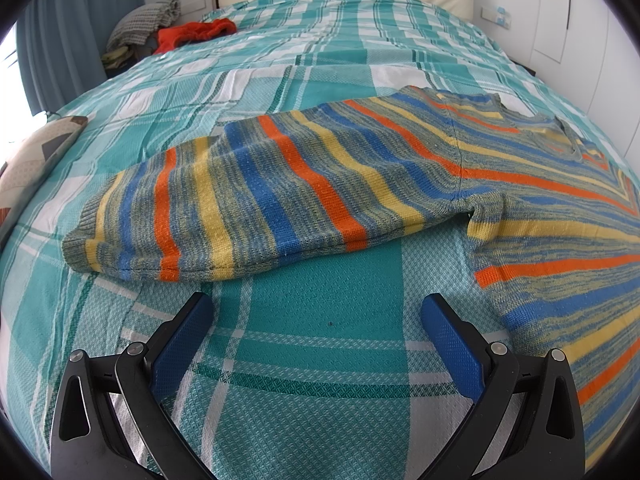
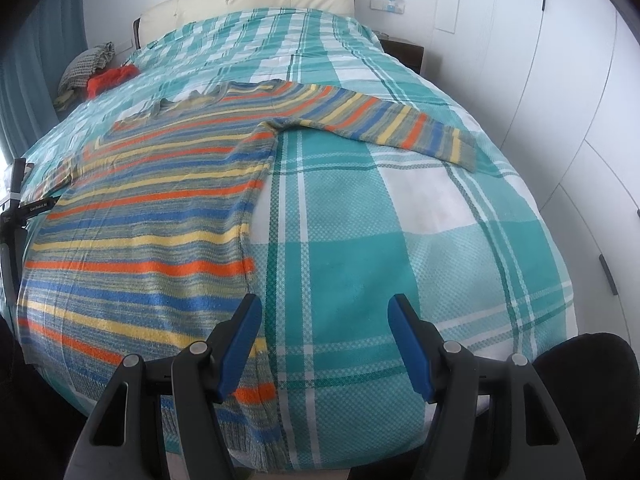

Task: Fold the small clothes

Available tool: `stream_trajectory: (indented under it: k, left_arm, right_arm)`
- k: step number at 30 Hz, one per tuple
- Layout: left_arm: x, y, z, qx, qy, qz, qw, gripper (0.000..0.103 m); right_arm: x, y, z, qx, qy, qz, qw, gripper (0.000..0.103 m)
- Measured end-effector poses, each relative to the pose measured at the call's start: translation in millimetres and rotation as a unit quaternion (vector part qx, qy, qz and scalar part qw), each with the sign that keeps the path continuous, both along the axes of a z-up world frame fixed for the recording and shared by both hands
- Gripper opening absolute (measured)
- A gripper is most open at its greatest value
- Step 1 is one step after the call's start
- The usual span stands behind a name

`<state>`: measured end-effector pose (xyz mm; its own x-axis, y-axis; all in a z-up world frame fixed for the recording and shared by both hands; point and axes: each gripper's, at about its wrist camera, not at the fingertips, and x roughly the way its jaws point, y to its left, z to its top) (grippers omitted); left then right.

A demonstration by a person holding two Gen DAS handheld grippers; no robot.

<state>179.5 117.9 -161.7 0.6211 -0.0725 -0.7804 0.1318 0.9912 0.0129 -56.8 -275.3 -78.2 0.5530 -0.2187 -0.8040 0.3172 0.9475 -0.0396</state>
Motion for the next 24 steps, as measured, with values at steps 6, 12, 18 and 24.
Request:
stream_trajectory:
  k: [6, 12, 18, 24]
  left_arm:
    - [0, 0, 0, 0.0, 0.0, 0.0, 1.0, 0.103]
    - [0, 0, 0, 0.0, 0.0, 0.0, 1.0, 0.103]
    - [3, 1, 0, 0.0, 0.006, 0.0, 1.0, 0.103]
    - [6, 4, 5, -0.012, 0.058, 0.016, 0.9981, 0.103]
  right_arm:
    - [0, 0, -2, 0.0, 0.005, 0.003, 1.0, 0.065]
    - [2, -1, -6, -0.001, 0.016, 0.004, 1.0, 0.065]
    - [4, 7, 2, -0.006, 0.003, 0.025, 1.0, 0.065]
    - [12, -2, 11, 0.012, 0.001, 0.024, 1.0, 0.065]
